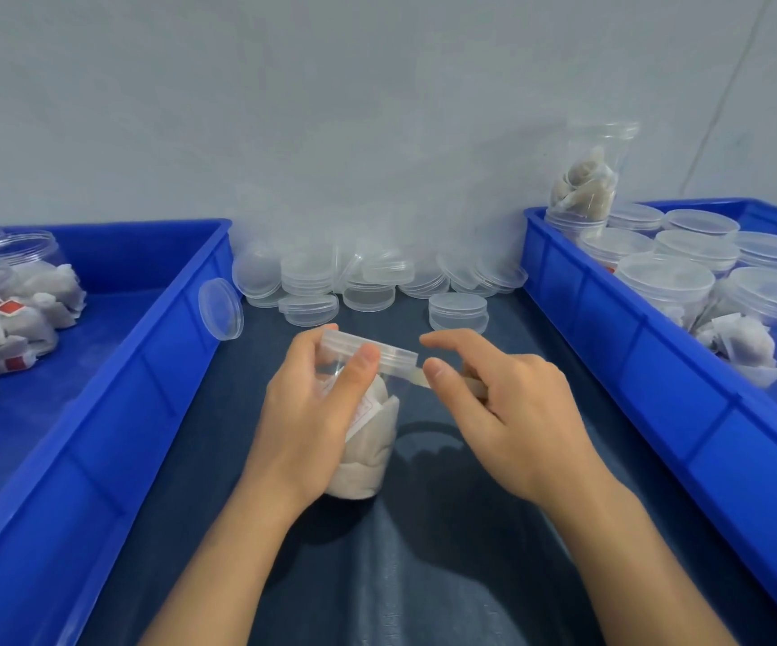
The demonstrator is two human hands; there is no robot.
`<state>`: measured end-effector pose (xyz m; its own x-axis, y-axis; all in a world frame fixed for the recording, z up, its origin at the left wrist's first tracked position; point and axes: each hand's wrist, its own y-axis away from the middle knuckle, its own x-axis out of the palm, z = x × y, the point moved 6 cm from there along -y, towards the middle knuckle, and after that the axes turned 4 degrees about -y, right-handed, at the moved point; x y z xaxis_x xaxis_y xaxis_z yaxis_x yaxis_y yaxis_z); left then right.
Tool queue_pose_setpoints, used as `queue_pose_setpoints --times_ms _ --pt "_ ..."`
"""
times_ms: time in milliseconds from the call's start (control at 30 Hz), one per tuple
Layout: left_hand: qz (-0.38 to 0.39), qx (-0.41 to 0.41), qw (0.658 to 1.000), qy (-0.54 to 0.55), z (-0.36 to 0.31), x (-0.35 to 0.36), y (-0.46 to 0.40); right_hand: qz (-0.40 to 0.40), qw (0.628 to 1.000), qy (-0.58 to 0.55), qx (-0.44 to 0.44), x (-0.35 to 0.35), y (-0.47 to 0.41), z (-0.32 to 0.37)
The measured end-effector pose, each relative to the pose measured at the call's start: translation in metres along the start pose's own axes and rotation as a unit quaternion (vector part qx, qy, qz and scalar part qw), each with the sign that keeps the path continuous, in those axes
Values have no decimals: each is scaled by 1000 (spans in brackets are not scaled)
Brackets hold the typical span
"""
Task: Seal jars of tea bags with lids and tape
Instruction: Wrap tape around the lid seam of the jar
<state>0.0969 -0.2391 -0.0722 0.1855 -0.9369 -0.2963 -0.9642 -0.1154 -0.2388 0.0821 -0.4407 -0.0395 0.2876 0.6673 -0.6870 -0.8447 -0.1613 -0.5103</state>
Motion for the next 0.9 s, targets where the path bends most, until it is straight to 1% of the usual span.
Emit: queue_pose_setpoints --times_ms 133,500,767,833,900 --pt "18 -10 999 30 1 3 1 -11 999 44 -5 0 -1 -4" --pt "16 -10 996 87 -2 8 2 -20 999 41 -8 1 -1 -3" --pt "25 1 998 58 0 9 5 -37 998 41 -23 4 4 3" --pt "21 1 999 24 -1 9 7 -45 998 39 -26 4 4 5" --pt "-6 10 999 -47 -4 6 9 -52 997 41 -29 5 4 8"
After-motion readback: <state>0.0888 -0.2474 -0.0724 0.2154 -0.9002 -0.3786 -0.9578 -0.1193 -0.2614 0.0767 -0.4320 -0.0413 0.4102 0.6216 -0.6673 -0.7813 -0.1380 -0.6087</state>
